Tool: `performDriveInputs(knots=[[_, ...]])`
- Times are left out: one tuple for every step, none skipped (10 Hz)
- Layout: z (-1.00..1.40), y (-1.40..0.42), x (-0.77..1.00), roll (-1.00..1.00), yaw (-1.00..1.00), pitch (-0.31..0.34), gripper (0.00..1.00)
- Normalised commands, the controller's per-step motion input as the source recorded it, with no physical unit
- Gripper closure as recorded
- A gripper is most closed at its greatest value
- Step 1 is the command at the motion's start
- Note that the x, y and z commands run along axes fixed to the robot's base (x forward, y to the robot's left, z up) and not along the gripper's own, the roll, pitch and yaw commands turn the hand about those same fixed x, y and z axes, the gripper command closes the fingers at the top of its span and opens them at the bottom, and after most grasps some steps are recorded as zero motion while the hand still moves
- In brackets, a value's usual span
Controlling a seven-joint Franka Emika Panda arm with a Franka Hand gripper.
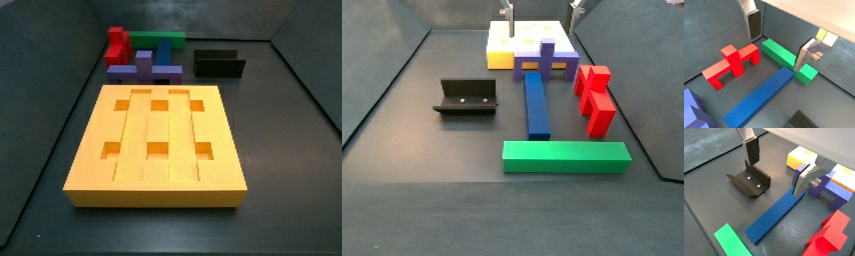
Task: Pick up the green object. Move up. Move to above the board. Insert the green object.
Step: Pick up the green object.
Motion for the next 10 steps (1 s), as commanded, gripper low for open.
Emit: performDriveInputs(knots=[[0.00, 0.00, -0.06, 0.00, 0.00, -0.007, 0.00], [-0.04, 0.00, -0.01, 0.00, 0.00, -0.010, 0.00], [-0.19, 0.10, -0.14, 0.00, -0.27, 0.014, 0.00], [-0.23, 0.21, -0.20, -0.03, -0.74, 0.024, 0.00], [-0.24, 0.16, -0.18, -0.02, -0.80, 0.037, 0.00], [-0.24, 0.03, -0.14, 0.00, -0.94, 0.036, 0.00], [-0.11, 0.00, -0.06, 0.00, -1.00, 0.000, 0.00], [-0.04, 0.00, 0.00, 0.00, -1.00, 0.000, 0.00], [-0.03, 0.00, 0.00, -0.01, -1.00, 0.000, 0.00], [-0.02, 0.00, 0.00, -0.04, -1.00, 0.000, 0.00]])
